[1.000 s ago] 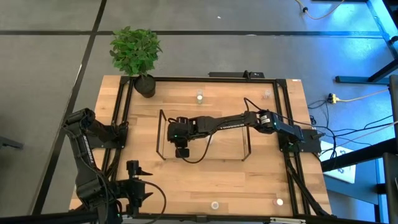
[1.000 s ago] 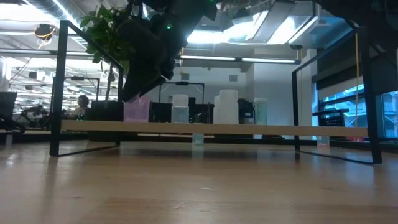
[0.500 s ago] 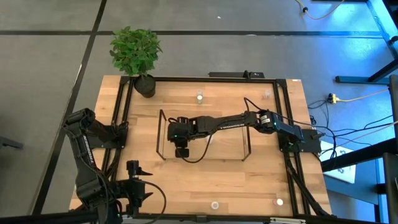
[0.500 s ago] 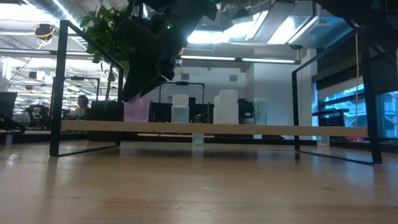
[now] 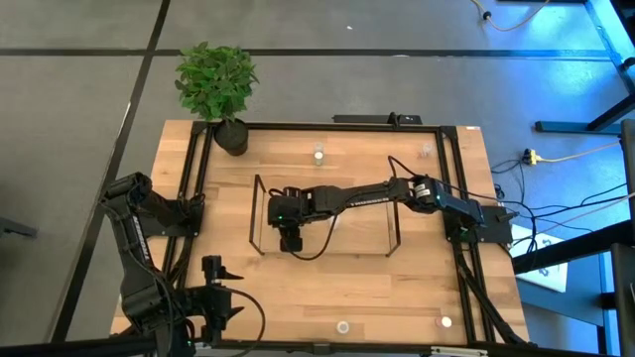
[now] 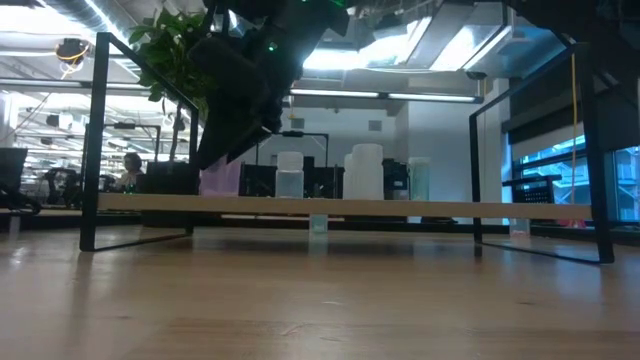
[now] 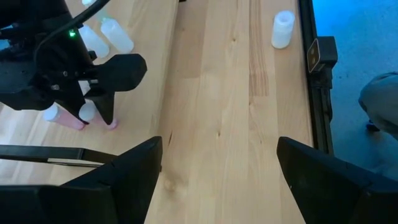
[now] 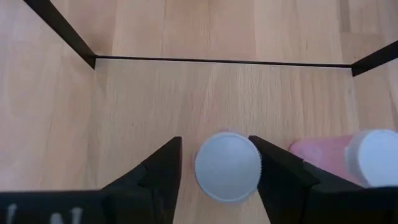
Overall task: Pick and place medicine bottles onto shelf by color
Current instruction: Put the left pink pill bottle on the shelf aligned with the other pink pill bottles, then put the bottom blue pill bottle on the shelf aligned with the other blue pill bottles
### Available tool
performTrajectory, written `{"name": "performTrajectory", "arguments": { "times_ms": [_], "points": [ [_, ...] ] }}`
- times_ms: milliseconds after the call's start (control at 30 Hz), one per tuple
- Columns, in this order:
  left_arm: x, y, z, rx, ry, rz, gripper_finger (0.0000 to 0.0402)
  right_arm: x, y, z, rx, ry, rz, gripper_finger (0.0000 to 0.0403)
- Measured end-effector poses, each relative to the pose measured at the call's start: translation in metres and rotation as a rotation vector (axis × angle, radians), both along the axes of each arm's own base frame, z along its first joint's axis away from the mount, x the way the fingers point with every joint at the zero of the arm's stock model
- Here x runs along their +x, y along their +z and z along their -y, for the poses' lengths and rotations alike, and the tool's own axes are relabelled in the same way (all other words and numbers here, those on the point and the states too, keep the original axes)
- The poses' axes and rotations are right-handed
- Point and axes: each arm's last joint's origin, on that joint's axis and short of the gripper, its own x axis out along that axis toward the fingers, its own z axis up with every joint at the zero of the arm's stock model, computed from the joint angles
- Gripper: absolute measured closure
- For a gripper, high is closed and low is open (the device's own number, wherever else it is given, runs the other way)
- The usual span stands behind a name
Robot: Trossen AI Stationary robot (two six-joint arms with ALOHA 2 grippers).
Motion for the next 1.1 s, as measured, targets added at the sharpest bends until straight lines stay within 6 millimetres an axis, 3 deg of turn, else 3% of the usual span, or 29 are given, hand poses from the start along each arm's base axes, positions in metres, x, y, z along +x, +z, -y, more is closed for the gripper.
{"name": "performTrajectory", "arguments": {
  "times_ms": [433,1100],
  "points": [
    [0.0,0.0,0.0,0.001,0.0,0.0,0.009,0.0003,0.0005,0.0,0.001,0.0,0.005,0.0168],
    [0.0,0.0,0.0,0.0,0.0,0.0,0.009,0.0023,0.0032,-0.0002,0.001,0.004,0.033,0.0166]
  ]
}}
